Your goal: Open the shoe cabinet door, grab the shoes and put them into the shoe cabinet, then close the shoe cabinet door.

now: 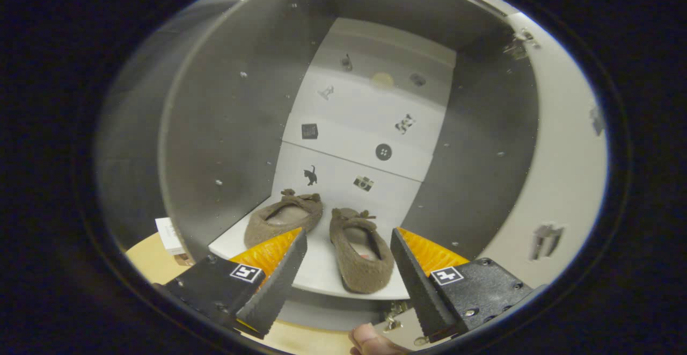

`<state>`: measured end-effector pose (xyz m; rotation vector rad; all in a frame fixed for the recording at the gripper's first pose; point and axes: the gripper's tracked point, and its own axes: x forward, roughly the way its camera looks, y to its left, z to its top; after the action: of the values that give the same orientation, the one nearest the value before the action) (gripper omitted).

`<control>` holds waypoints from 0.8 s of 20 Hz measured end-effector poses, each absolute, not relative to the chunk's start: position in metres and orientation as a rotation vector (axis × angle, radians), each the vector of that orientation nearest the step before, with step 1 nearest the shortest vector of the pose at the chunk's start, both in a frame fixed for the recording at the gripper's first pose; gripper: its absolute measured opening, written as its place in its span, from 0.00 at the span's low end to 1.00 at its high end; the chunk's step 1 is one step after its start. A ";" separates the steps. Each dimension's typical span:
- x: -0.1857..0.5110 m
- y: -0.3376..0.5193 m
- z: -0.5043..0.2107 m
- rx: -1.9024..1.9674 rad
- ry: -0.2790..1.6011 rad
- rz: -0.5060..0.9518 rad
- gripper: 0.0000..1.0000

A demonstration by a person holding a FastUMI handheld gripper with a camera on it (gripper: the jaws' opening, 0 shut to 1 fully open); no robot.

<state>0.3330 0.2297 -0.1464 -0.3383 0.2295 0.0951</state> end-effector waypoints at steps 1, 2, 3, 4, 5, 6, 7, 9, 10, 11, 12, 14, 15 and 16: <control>0.310 0.226 -0.136 -0.326 0.218 0.080 0.99; 0.287 0.223 -0.123 -0.300 0.198 0.066 0.99; 0.263 0.216 -0.109 -0.272 0.179 0.050 0.99; 0.241 0.211 -0.096 -0.242 0.164 0.043 0.99; 0.220 0.205 -0.085 -0.217 0.155 0.036 1.00; 0.201 0.197 -0.071 -0.195 0.140 0.024 1.00; 0.183 0.190 -0.060 -0.180 0.129 0.017 1.00; 0.149 0.175 -0.038 -0.157 0.114 0.011 1.00; 0.133 0.170 -0.029 -0.144 0.112 0.020 1.00; 0.120 0.164 -0.022 -0.124 0.110 0.032 1.00; 0.106 0.158 -0.015 -0.107 0.112 0.049 1.00; 0.077 0.148 -0.006 -0.109 0.132 0.101 1.00; 0.062 0.141 0.000 -0.105 0.138 0.124 1.00; 0.051 0.134 0.010 -0.102 0.132 0.139 1.00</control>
<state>0.0509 0.1341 0.0100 -0.1024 0.1317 0.1392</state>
